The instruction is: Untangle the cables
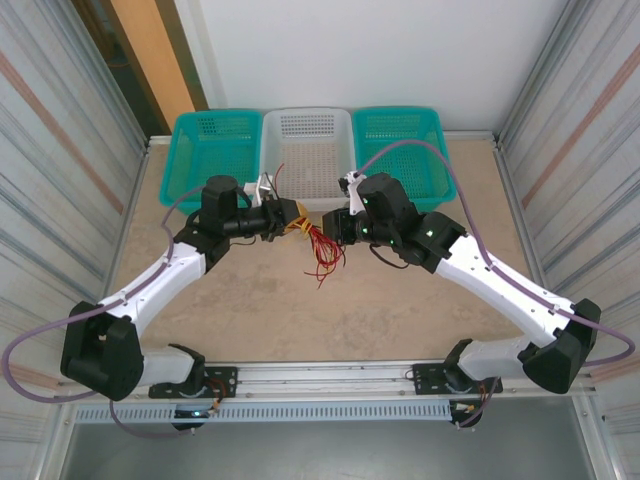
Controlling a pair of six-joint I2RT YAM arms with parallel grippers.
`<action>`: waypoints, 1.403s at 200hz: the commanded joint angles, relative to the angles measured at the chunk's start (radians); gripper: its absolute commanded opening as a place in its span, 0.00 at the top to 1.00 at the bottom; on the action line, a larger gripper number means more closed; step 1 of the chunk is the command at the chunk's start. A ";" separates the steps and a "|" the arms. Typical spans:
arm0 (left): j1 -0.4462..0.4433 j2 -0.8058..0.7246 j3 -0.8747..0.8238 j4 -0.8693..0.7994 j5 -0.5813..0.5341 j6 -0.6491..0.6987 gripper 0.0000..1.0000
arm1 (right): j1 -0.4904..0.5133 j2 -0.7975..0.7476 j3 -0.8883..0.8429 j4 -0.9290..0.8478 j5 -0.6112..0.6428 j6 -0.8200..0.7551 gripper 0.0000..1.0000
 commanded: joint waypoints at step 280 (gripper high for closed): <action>-0.096 0.142 0.253 1.284 -0.043 -0.428 1.00 | -0.426 0.099 -0.255 0.831 -0.772 0.404 1.00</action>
